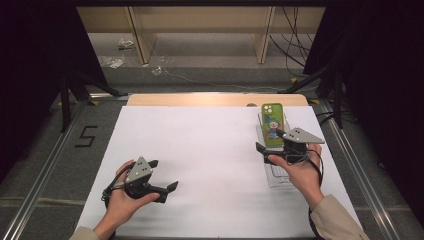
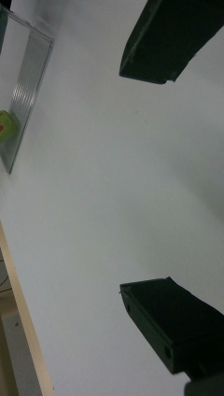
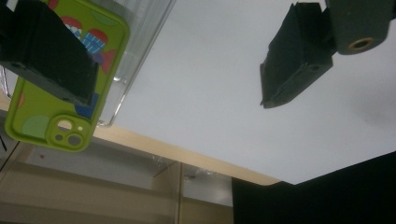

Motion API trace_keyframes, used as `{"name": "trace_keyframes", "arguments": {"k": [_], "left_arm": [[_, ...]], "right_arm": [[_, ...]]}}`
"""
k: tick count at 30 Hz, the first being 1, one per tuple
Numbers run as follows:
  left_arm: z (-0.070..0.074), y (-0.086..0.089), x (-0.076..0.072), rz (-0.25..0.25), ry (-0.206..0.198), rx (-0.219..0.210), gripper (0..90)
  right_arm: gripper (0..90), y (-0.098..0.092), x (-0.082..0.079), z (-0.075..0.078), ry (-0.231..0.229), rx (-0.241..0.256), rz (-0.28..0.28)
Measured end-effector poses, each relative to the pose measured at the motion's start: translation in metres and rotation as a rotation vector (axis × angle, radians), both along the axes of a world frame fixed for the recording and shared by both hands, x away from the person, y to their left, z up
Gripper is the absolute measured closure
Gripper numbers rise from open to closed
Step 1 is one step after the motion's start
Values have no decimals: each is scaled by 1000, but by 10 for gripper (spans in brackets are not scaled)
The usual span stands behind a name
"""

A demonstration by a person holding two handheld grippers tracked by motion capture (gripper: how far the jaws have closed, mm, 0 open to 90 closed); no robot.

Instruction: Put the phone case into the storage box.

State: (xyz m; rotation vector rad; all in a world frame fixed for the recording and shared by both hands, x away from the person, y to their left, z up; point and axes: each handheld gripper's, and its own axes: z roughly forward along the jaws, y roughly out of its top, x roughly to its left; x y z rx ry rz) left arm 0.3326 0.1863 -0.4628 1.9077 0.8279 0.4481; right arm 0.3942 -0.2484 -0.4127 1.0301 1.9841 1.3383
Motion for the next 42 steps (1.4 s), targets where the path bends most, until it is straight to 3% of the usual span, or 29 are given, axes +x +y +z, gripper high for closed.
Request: {"name": "trace_keyframes", "arguments": {"k": [25,42], "left_arm": [[0,0,0,1,2,2,0],[-1,0,0,2,4,1,0]], "right_arm": [[134,-3,-29,-9,26,-12,111],[143,-12,-37,-15,8,3,128]]}}
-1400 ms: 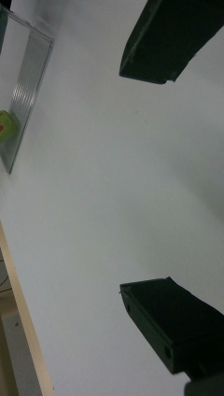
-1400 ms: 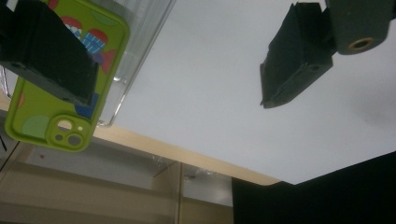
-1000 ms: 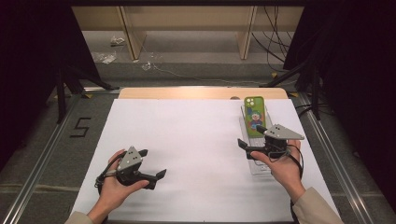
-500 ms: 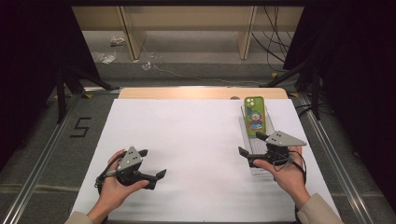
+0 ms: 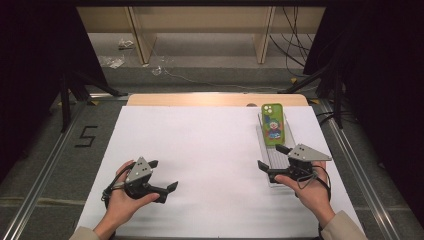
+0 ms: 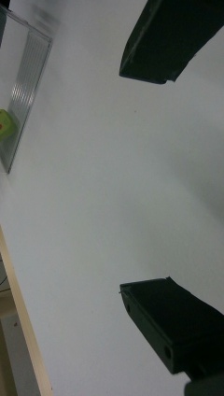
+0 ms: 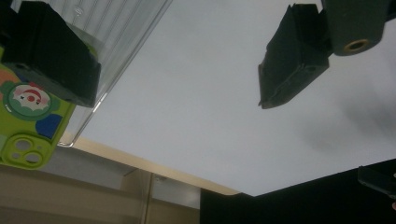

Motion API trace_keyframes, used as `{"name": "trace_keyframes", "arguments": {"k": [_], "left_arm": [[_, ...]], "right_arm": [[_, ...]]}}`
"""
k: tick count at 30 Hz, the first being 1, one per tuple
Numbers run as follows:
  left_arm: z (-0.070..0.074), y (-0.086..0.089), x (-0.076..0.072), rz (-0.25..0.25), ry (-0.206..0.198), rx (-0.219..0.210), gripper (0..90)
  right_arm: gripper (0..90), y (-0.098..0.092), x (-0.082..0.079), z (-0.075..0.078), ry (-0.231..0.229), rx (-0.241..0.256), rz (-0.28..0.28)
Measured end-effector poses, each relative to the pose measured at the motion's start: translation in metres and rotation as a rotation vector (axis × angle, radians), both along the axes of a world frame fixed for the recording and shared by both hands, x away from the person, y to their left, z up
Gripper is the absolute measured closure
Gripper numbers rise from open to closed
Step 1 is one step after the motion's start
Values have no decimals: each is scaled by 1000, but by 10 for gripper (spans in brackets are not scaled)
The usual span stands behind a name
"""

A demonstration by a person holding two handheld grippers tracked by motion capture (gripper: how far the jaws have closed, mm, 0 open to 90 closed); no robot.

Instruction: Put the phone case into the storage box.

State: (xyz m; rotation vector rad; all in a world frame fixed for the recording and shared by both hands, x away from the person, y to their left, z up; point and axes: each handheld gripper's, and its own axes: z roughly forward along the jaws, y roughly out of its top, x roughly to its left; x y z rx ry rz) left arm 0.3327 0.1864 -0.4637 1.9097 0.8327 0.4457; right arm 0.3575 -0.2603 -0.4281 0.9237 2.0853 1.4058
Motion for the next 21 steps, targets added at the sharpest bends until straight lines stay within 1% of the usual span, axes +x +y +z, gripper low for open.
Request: {"name": "trace_keyframes", "arguments": {"k": [9,13,16,21], "left_arm": [[0,0,0,2,1,3,0],[0,1,0,2,1,3,0],[0,1,0,3,1,4,0],[-1,1,0,2,2,4,0]], "right_arm": [[147,-2,-4,-3,-3,-1,14],[147,-3,-6,-4,-2,-5,12],[147,-4,-7,-5,-5,-17,11],[147,-5,-8,-5,-9,-13,13]]}}
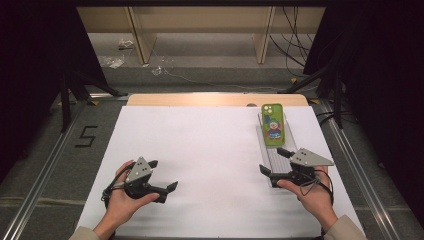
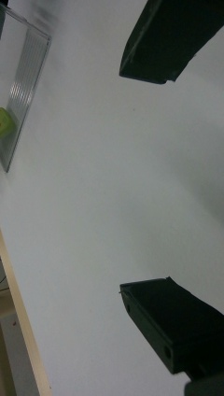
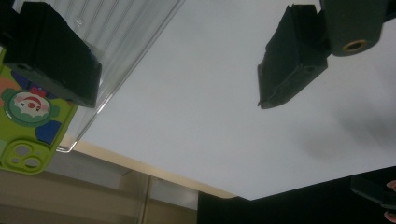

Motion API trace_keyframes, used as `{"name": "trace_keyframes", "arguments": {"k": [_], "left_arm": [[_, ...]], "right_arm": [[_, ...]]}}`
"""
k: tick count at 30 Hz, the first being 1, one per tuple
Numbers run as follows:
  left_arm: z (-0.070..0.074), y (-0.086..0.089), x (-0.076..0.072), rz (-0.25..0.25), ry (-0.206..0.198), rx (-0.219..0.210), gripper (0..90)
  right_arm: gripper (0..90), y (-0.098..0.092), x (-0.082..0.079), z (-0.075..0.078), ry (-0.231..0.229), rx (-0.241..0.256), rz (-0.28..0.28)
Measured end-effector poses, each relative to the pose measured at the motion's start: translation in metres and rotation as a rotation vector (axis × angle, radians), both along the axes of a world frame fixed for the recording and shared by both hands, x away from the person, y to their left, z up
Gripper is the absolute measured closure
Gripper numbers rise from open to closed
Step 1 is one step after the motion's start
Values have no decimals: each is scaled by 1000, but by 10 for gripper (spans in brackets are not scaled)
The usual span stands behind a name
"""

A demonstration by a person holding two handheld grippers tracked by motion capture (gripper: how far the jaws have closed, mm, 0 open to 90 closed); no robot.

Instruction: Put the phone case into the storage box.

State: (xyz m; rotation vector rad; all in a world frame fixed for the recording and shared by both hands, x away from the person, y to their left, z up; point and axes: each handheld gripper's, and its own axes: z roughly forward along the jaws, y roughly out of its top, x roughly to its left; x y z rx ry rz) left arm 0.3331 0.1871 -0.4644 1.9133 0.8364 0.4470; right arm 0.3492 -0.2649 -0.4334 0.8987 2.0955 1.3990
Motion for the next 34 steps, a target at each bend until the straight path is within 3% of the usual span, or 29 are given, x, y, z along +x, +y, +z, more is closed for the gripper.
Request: {"name": "trace_keyframes", "arguments": {"k": [34], "left_arm": [[-2,2,2,7,6,0,0]], "right_arm": [[143,-3,-2,-3,-6,4,2]]}}
